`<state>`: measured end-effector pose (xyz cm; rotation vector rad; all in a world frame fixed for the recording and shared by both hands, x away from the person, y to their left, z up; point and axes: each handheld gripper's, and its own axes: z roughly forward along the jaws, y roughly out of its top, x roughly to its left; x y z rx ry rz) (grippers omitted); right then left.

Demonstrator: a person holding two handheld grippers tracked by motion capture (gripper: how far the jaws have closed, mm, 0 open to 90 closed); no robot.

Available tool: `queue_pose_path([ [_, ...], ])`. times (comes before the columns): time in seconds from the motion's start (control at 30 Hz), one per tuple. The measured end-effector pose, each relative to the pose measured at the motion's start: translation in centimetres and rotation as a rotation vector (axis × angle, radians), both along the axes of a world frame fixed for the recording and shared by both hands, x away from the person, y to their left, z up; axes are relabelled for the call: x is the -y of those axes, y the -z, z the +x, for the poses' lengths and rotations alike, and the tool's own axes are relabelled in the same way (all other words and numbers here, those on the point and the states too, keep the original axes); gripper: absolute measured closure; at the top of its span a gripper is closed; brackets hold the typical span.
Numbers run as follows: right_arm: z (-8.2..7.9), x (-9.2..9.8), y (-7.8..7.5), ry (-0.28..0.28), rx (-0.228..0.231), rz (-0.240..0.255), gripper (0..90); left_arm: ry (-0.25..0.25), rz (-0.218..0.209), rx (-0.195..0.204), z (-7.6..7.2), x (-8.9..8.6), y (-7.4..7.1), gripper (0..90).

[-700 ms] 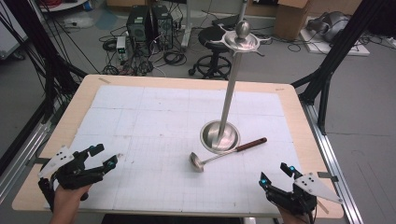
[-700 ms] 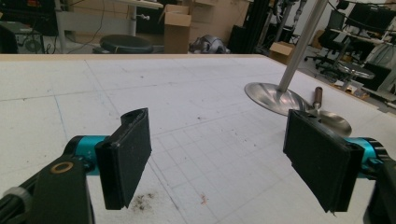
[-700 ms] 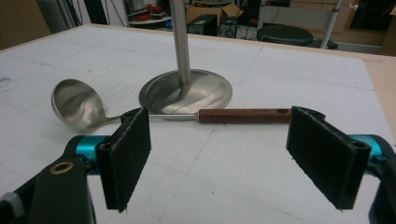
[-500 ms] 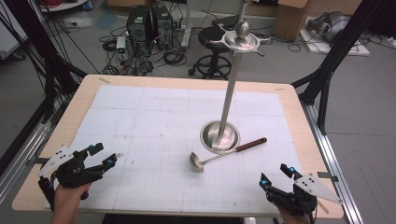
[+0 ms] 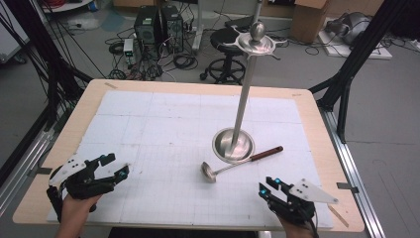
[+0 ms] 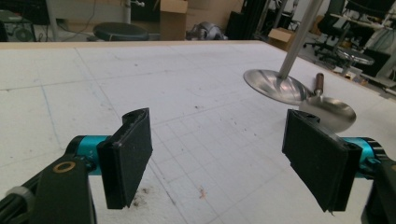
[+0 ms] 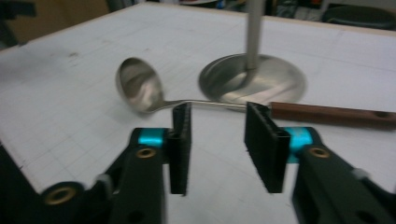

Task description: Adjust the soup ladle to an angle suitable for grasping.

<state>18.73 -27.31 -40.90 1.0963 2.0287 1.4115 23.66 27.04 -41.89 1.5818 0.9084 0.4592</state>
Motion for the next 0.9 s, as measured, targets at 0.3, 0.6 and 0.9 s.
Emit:
queue_pose_path([
  [0.3, 3.5, -6.3, 0.7, -0.124, -0.019, -0.124, 86.7, -0.012, -0.003, -0.021, 0.2, -0.3, 0.2, 24.5],
  [0.6, 6.5, -10.9, 3.2, -0.218, -0.108, -0.203, 87.3, -0.013, -0.002, -0.033, 0.2, -0.7, 0.4, 24.6],
  [0.9, 7.7, -11.8, 3.9, -0.174, -0.157, -0.194, 88.8, -0.024, -0.015, -0.034, 0.3, -1.1, 0.4, 24.6],
])
